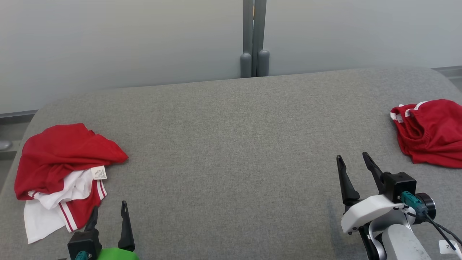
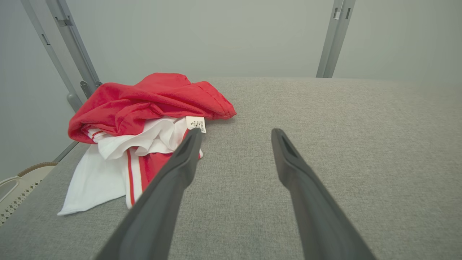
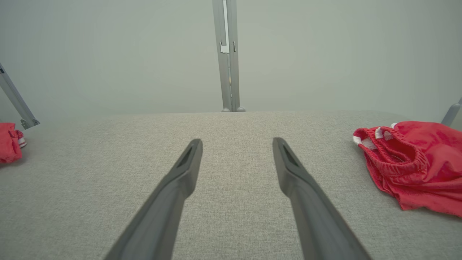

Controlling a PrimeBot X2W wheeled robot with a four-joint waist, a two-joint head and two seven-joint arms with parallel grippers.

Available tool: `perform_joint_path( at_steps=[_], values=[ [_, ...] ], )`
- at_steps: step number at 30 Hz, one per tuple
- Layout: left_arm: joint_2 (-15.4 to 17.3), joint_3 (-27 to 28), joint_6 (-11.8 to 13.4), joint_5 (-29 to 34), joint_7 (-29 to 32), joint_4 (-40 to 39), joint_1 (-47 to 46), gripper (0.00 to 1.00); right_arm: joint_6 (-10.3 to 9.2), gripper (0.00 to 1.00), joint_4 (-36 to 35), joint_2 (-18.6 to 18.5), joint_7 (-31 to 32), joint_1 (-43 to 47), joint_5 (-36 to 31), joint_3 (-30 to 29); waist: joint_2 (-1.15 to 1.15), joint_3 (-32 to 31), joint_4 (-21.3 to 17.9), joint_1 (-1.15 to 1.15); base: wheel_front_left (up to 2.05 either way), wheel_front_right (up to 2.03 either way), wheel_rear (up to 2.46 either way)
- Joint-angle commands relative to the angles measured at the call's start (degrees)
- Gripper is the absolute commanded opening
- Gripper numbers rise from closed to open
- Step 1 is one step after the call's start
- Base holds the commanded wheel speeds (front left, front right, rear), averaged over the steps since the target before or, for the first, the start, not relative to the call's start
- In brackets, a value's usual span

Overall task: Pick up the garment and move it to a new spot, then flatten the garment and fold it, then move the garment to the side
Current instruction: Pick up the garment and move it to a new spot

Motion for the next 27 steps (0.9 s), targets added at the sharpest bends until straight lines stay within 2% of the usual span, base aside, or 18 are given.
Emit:
perform_joint_path(
  at_steps=[1, 7, 15, 27],
  values=[
    [0.1, 0.0, -0.1, -0.1, 0.0, 0.1, 0.6, 1.00, -0.06, 1.00, -0.1, 0.0, -0.2, 0.6, 0.2, -0.1, 0.00, 0.1, 0.2, 0.01, 0.00, 0.00, 0.00],
    [0.1, -0.2, 0.0, -0.2, 0.0, 0.2, 0.4, 1.00, -0.06, 1.00, 0.5, 0.0, -0.2, 0.7, 0.4, 0.3, 0.00, 0.2, 1.8, 0.01, 0.00, 0.00, 0.00],
    [0.2, -0.1, 0.5, 0.1, 0.0, 0.1, 0.6, 1.00, -0.06, 1.00, -0.2, -0.1, -0.2, 1.1, 1.8, 2.0, 0.00, 0.7, 7.4, 0.01, 0.00, 0.00, 0.00],
    [0.2, 2.4, 0.4, 0.7, 0.0, 1.1, 1.8, 1.00, -0.06, 1.00, 0.2, 0.0, -0.2, 1.5, 3.4, 5.3, 0.00, 0.7, 17.9, 0.01, 0.00, 0.00, 0.00]
  ],
)
